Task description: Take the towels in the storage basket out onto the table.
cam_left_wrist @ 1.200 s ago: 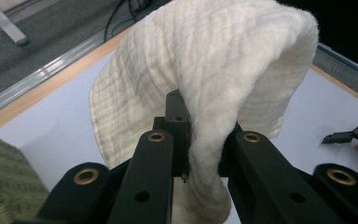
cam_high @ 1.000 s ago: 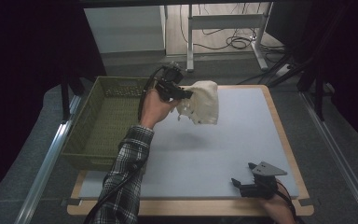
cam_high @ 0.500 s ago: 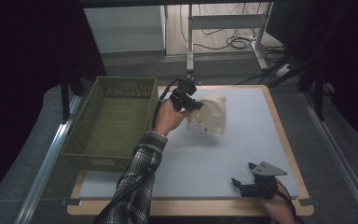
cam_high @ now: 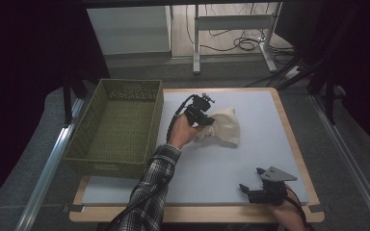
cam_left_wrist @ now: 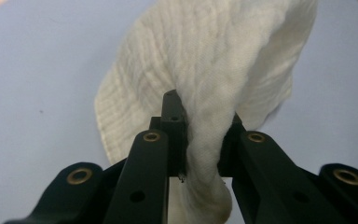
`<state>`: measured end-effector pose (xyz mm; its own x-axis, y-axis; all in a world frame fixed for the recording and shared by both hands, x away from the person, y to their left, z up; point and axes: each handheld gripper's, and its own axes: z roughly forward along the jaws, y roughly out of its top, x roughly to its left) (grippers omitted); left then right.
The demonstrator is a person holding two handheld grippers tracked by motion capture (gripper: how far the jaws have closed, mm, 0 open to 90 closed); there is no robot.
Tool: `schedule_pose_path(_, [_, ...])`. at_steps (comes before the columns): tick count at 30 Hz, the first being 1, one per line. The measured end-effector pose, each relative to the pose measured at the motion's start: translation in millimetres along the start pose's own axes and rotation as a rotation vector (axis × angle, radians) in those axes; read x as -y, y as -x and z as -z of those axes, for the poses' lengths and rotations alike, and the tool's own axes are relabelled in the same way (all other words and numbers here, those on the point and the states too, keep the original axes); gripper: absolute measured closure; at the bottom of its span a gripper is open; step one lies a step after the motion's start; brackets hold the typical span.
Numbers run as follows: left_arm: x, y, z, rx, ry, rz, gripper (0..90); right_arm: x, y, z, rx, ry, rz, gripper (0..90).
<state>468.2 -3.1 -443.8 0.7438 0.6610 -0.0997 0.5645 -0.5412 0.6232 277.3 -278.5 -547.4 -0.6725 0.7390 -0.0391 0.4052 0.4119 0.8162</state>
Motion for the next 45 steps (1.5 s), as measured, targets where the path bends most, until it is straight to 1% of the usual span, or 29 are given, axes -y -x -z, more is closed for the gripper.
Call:
schedule_pose_path(4, [6.8, 2.0, -12.5, 0.005, -0.012, 0.002, 78.5, 0.0, 0.0, 0.1, 0.000, 0.000, 0.000, 8.3])
schedule_pose_path(5, [6.8, 2.0, -12.5, 0.005, -0.012, 0.002, 78.4, 0.0, 0.0, 0.1, 0.000, 0.000, 0.000, 8.3])
schedule_pose_path(6, [10.0, 3.0, -17.7, 0.008, -0.017, 0.001, 78.2, 0.0, 0.0, 0.1, 0.000, 0.000, 0.000, 8.3])
schedule_pose_path(9, [13.3, 3.7, -22.6, 0.009, -0.023, 0.001, 77.8, 0.0, 0.0, 0.1, 0.000, -0.001, 0.000, 8.3])
schedule_pose_path(11, [18.2, 5.2, -30.7, 0.013, -0.038, 0.003, 76.9, 0.0, 0.1, 0.0, 0.001, 0.000, 0.001, 8.3])
schedule_pose_path(13, [19.9, 5.9, -33.7, 0.009, -0.045, 0.000, 75.9, 0.0, 0.1, 0.0, 0.001, 0.000, 0.001, 8.3])
schedule_pose_path(14, [23.4, 7.5, -40.1, 0.008, -0.055, -0.002, 75.5, 0.0, 0.1, 0.0, 0.001, 0.000, 0.002, 8.3])
schedule_pose_path(17, [27.5, 10.2, -48.4, -0.010, -0.069, -0.009, 74.3, 0.0, 0.1, 0.0, 0.002, 0.000, 0.002, 8.3])
schedule_pose_path(20, [29.7, 12.9, -53.0, -0.014, -0.060, -0.004, 71.1, 0.0, 0.1, 0.1, 0.001, 0.000, 0.001, 8.3])
schedule_pose_path(21, [29.7, 12.9, -53.0, -0.014, -0.060, -0.004, 68.7, 0.0, 0.1, 0.1, 0.001, 0.000, 0.001, 8.3])
schedule_pose_path(23, [28.5, 12.6, -49.9, -0.028, -0.042, -0.002, 56.7, 0.0, 0.1, 0.0, 0.001, 0.000, 0.002, 8.3])
schedule_pose_path(24, [27.9, 12.4, -47.8, -0.027, -0.031, 0.005, 50.1, 0.0, 0.1, 0.0, 0.001, 0.000, 0.002, 8.3])
schedule_pose_path(25, [27.9, 12.4, -47.8, -0.027, -0.031, 0.005, 44.6, 0.0, 0.1, 0.0, 0.001, 0.000, 0.002, 8.3])
schedule_pose_path(26, [27.1, 11.9, -43.0, -0.023, -0.011, 0.018, 37.9, 0.0, 0.1, 0.0, 0.001, 0.000, 0.002, 8.3])
schedule_pose_path(27, [27.1, 11.9, -43.0, -0.023, -0.011, 0.018, 33.8, 0.0, 0.1, 0.0, 0.001, 0.000, 0.002, 8.3])
schedule_pose_path(28, [27.5, 11.8, -38.1, -0.011, -0.005, 0.023, 29.9, 0.0, 0.0, 0.0, 0.002, 0.000, 0.002, 8.3])
schedule_pose_path(29, [27.5, 11.8, -38.1, -0.011, -0.005, 0.023, 27.3, 0.0, 0.0, 0.0, 0.002, -0.001, 0.002, 8.3])
schedule_pose_path(30, [28.9, 13.5, -33.3, -0.006, 0.008, 0.022, 24.7, 0.0, 0.0, 0.0, 0.002, 0.000, 0.002, 8.3])
schedule_pose_path(31, [29.5, 14.5, -30.4, -0.010, 0.014, 0.021, 21.7, 0.0, 0.0, 0.0, 0.002, 0.000, 0.002, 8.2])
schedule_pose_path(33, [30.3, 15.5, -27.4, -0.009, 0.024, 0.025, 18.2, 0.0, 0.0, 0.0, 0.002, 0.000, 0.002, 8.2])
schedule_pose_path(34, [32.0, 17.5, -21.6, -0.003, 0.039, 0.027, 15.9, 0.0, 0.0, 0.0, 0.002, 0.000, 0.003, 8.3])
schedule_pose_path(35, [32.8, 18.7, -19.0, -0.005, 0.044, 0.031, 13.7, 0.0, 0.0, 0.0, 0.003, 0.000, 0.003, 8.2])
schedule_pose_path(37, [33.8, 20.1, -16.2, -0.007, 0.049, 0.031, 11.3, 0.0, 0.0, 0.0, 0.003, 0.000, 0.003, 8.2])
schedule_pose_path(38, [36.3, 22.8, -11.8, -0.002, 0.057, 0.032, 10.5, 0.0, 0.1, 0.0, 0.002, 0.000, 0.003, 8.2])
schedule_pose_path(39, [37.8, 24.5, -10.0, -0.009, 0.060, 0.032, 9.2, 0.0, -0.1, 0.0, 0.002, -0.001, 0.001, 8.2])
schedule_pose_path(42, [41.4, 28.0, -6.0, -0.017, 0.065, 0.022, 8.1, 0.0, -0.2, 0.0, 0.000, 0.000, 0.001, 8.2])
schedule_pose_path(45, [51.6, 34.6, 0.4, -0.015, 0.080, 0.013, 8.1, 0.0, -0.2, 0.0, 0.000, 0.000, 0.000, 8.2])
